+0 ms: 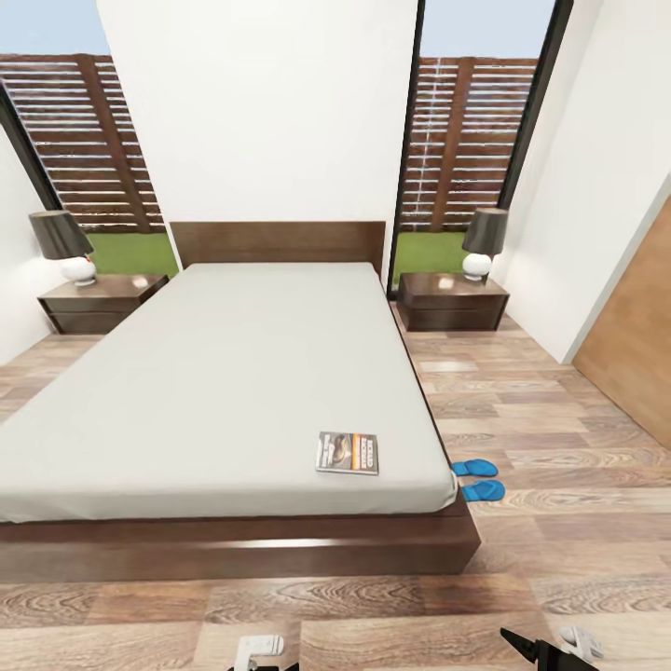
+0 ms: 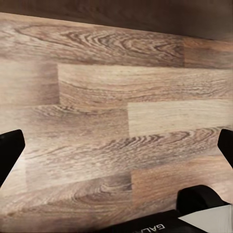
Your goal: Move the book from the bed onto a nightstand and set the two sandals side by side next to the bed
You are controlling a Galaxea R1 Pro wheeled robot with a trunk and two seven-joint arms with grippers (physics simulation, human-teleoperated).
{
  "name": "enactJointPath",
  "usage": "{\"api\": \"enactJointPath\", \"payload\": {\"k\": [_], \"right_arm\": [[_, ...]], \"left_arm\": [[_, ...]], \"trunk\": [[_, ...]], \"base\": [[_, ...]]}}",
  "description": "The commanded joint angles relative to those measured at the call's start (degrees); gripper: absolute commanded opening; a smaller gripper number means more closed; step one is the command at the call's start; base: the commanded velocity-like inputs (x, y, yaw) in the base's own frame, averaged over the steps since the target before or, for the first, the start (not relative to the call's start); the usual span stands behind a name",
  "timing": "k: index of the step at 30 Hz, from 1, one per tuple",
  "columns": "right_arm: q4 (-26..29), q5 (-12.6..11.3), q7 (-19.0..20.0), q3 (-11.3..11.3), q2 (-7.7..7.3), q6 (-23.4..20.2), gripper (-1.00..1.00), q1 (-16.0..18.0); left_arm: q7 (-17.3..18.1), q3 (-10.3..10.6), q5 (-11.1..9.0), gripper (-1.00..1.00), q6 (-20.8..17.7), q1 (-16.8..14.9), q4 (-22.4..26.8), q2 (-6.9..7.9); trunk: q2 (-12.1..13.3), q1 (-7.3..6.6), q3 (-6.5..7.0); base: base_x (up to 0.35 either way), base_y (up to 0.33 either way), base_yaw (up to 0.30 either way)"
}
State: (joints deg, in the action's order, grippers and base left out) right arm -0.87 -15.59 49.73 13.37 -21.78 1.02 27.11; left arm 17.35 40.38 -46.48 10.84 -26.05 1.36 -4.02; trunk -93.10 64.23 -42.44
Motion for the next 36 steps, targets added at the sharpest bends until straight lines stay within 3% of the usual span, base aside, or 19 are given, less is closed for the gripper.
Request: {"api": "enactJointPath", "payload": {"k": [1,36], "right_arm": [[-0.1,-0.1,0.2,0.1,-0.02,0.1,1.0,0.0],[-0.2,-0.1,0.1,0.1,-0.02,0.1,1.0,0.0]], "left_arm": [[0.2,0.5,-0.5,1.0,0.2,0.0,-0.1,-0.02],[0.2,0.5,-0.5,1.0,0.2,0.0,-0.1,-0.02]], "trunk": [[0.4,-0.23,0.14],[14.4,-7.92,6.42]], "base": [[0.0,0.0,0.0],[0.0,0.0,0.0]]}}
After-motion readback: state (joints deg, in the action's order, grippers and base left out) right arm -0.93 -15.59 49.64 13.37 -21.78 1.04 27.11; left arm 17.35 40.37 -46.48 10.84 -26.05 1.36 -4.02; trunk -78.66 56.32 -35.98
